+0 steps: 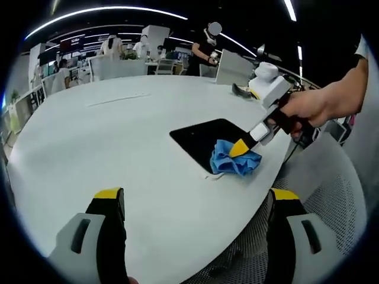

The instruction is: Wipe the mirror surface with the cleaning cloth until all visible marks leave the cleaned area.

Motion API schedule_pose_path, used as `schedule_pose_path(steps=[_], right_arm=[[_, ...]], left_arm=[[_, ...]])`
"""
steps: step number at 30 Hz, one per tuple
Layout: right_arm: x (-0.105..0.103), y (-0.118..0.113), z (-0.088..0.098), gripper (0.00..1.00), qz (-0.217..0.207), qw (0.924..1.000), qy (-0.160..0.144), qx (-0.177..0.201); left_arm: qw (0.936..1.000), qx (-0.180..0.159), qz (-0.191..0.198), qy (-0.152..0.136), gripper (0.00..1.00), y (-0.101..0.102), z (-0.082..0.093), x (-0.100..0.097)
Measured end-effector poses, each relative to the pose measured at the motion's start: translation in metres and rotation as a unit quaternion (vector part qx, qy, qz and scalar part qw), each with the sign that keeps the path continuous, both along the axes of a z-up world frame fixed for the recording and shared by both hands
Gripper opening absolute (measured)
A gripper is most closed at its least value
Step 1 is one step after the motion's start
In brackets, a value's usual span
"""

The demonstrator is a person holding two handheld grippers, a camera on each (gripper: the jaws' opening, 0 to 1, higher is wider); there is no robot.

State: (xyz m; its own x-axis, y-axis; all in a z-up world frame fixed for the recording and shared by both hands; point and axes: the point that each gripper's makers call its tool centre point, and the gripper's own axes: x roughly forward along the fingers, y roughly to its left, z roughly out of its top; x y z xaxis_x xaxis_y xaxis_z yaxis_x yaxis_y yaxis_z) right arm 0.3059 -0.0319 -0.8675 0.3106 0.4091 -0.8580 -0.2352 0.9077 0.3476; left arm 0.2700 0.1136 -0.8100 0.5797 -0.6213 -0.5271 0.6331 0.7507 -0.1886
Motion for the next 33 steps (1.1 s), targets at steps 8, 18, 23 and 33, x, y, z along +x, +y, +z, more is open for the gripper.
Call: schedule_pose_path(steps=[8,18,23,33], right_arm=[[0.001,0.0,0.0,0.01,0.004,1.0,0.0,0.003],[0.0,-0.012,0.001,0.02,-0.001,1.0,-0.003,0.004],[0.0,-0.017,0.001,0.02,-0.003,1.0,-0.004,0.004],[0.0,-0.026,0.001,0.02,-0.003,1.0,-0.005,0.0]], left_arm=[[1.0,0.0,0.002,0.0,0.99,0.001,0.0,0.001],[1.0,0.001,0.002,0.0,0.99,0.001,-0.001,0.0],[1.0,0.003,0.001,0.002,0.99,0.0,-0.002,0.0],[1.0,0.006,-0.002,0.004,0.99,0.0,-0.003,-0.002]])
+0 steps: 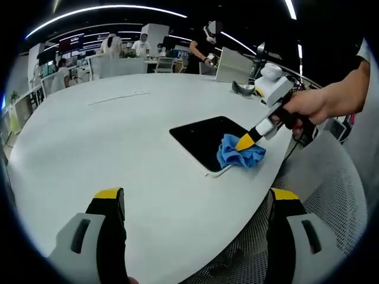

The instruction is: Wipe the mirror surface with the cleaning cloth until all visible marks leave the cleaned area.

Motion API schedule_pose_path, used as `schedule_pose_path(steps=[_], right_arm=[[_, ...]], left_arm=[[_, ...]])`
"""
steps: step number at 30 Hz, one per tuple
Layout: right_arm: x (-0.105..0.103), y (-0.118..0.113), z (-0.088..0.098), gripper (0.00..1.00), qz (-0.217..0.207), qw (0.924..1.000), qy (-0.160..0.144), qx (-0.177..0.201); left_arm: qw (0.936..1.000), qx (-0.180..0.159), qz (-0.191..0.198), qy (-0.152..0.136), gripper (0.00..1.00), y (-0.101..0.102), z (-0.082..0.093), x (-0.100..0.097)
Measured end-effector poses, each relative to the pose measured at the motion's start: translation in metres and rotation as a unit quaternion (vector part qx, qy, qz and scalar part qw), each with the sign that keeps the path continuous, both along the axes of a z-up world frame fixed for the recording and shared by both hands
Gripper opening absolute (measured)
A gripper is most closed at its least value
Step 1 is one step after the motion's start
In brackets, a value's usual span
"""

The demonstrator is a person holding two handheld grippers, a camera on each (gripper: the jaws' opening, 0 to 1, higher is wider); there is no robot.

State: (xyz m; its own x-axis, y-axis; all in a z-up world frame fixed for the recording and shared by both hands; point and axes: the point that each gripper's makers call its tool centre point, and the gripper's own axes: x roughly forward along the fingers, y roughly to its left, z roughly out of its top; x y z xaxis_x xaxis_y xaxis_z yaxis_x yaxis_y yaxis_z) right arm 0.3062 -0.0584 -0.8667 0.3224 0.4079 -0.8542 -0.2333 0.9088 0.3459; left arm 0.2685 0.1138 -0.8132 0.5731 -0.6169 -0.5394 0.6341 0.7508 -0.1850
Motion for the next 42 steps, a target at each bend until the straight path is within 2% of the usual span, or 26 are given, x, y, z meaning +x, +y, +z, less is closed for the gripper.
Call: schedule_pose_path(steps=[12,26,42], right_arm=[[-0.001,-0.015,0.0,0.02,-0.01,0.9999,0.007,0.001],[0.002,-0.013,0.0,0.01,-0.009,0.9999,0.012,-0.001],[0.029,-0.014,-0.001,0.01,-0.015,0.9998,0.01,-0.003]], left_arm=[[1.0,0.002,-0.005,0.003,0.99,-0.001,-0.001,-0.002],[0.9999,0.002,-0.009,0.004,0.99,-0.003,-0.001,-0.002],[1.0,-0.001,-0.007,0.005,0.99,-0.002,-0.001,-0.001]])
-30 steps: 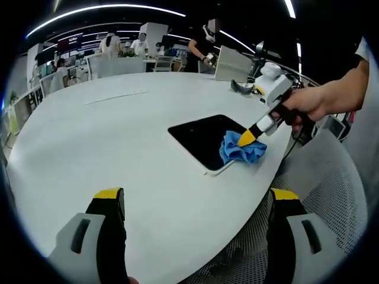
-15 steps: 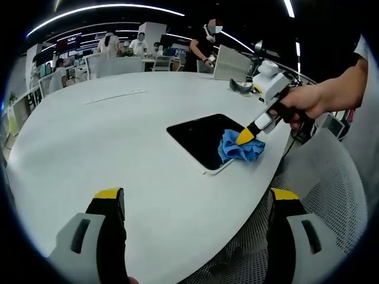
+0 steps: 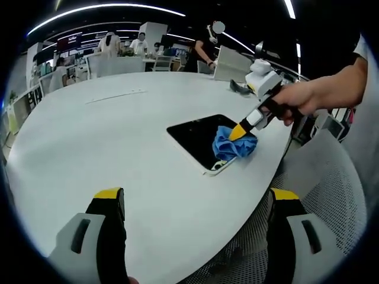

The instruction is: Wipe the mirror surface with the cleaning cloth until all visible marks leave the cleaned area.

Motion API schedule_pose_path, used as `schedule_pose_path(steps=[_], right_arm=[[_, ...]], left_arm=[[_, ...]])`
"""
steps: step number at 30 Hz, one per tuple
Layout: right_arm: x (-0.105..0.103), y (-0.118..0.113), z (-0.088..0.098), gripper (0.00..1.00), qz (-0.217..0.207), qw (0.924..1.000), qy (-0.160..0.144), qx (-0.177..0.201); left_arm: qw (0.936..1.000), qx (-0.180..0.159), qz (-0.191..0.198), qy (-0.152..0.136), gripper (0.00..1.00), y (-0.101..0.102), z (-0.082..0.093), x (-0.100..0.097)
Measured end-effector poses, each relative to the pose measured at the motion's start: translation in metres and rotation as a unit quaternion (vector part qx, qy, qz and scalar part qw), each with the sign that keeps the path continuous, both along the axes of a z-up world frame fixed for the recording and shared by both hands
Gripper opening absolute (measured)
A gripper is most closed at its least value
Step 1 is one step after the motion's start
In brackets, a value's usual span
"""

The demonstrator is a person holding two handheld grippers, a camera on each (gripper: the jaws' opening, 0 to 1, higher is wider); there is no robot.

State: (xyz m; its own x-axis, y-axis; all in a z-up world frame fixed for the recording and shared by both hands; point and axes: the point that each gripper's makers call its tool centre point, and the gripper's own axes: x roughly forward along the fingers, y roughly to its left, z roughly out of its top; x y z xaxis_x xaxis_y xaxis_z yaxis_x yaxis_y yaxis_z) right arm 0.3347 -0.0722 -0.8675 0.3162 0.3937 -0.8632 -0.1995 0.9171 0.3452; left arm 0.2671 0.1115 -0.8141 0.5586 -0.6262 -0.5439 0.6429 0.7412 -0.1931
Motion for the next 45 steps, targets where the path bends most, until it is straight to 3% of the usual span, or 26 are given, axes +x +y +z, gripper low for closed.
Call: schedule_pose_path(steps=[45], right_arm=[[0.072,0.004,0.0,0.01,0.025,0.9991,-0.027,-0.021]], left_arm=[[0.9999,0.002,0.0,0.014,0.99,0.0,-0.005,-0.002]])
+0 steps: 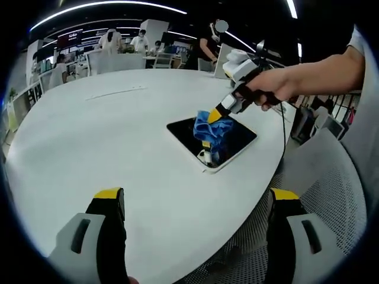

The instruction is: Wipe the mirror surface with the cleaning cloth until all visible marks leave the cleaned area.

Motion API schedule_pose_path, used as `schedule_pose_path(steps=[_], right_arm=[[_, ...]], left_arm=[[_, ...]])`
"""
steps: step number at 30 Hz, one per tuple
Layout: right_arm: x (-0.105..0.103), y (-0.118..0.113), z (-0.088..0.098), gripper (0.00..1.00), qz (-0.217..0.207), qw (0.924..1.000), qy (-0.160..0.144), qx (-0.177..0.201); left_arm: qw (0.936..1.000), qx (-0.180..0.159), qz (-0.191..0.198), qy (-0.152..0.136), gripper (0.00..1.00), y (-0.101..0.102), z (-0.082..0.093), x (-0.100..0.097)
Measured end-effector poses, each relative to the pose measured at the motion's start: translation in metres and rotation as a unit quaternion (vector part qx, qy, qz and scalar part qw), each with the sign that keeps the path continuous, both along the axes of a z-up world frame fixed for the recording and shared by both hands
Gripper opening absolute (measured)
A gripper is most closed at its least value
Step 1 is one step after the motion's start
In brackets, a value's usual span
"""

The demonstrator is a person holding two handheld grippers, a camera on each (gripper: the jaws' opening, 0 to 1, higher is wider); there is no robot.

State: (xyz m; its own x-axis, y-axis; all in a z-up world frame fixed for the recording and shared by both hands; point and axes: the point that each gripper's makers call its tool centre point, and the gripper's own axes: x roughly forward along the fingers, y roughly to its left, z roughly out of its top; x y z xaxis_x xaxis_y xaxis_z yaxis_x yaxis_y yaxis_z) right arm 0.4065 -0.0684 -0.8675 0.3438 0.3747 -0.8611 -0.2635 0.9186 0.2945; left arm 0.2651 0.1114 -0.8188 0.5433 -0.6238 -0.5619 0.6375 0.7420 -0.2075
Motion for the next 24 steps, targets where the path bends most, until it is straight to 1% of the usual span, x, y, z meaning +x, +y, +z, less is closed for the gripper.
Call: schedule_pose_path(steps=[8,24], right_arm=[[0.014,0.001,0.0,0.01,0.005,1.0,-0.003,-0.001],[0.037,0.005,0.0,0.01,-0.003,1.0,-0.002,0.006]], left_arm=[[1.0,0.0,0.0,0.003,0.99,0.0,-0.002,0.0],[1.0,0.005,-0.002,0.002,0.99,0.001,-0.003,0.0]])
